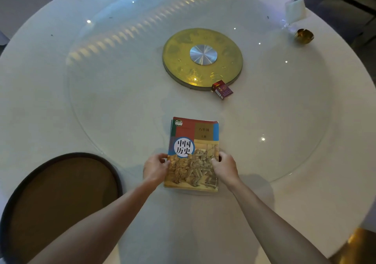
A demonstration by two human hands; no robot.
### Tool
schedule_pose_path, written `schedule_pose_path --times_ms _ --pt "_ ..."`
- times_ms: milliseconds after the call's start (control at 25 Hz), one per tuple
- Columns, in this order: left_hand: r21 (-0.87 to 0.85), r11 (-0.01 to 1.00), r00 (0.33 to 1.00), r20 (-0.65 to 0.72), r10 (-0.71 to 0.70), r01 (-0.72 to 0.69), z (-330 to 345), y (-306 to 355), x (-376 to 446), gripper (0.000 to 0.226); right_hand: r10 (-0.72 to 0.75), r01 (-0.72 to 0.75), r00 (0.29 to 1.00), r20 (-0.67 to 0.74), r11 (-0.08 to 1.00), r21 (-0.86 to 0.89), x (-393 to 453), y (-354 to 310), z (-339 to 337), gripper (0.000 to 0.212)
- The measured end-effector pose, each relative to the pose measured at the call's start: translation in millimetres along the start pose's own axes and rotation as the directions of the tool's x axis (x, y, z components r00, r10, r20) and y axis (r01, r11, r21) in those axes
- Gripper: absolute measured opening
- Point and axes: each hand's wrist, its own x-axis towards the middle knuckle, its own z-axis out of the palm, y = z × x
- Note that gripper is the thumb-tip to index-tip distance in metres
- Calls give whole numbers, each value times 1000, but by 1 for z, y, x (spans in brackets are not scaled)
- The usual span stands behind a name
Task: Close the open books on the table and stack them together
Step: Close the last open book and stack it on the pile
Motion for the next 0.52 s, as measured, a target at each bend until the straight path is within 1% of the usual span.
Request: schedule_pose_path --times_ms 40,120,240,400,440,520 --pt "21 1000 1000 2 15 -15 -1 0 2 28 0 0 1000 -18 999 -43 2 1 1 17" --pt "35 999 999 21 29 -30 0 1 2 28 6 -9 1000 -30 997 -74 6 5 3 19" --pt "-16 1000 998 67 -6 7 0 -5 5 27 23 -24 1000 -20 997 -79 8 3 5 24" --pt "-206 968 982 157 -108 140 -1 -6 9 23 110 -112 991 -78 994 -20 6 -4 9 30" --pt "-221 963 979 168 -116 152 0 -4 9 22 141 -141 986 -91 990 2 7 -5 11 32" --pt "-183 971 981 146 -127 153 2 4 4 20 187 -184 977 -99 982 42 11 -9 13 35"
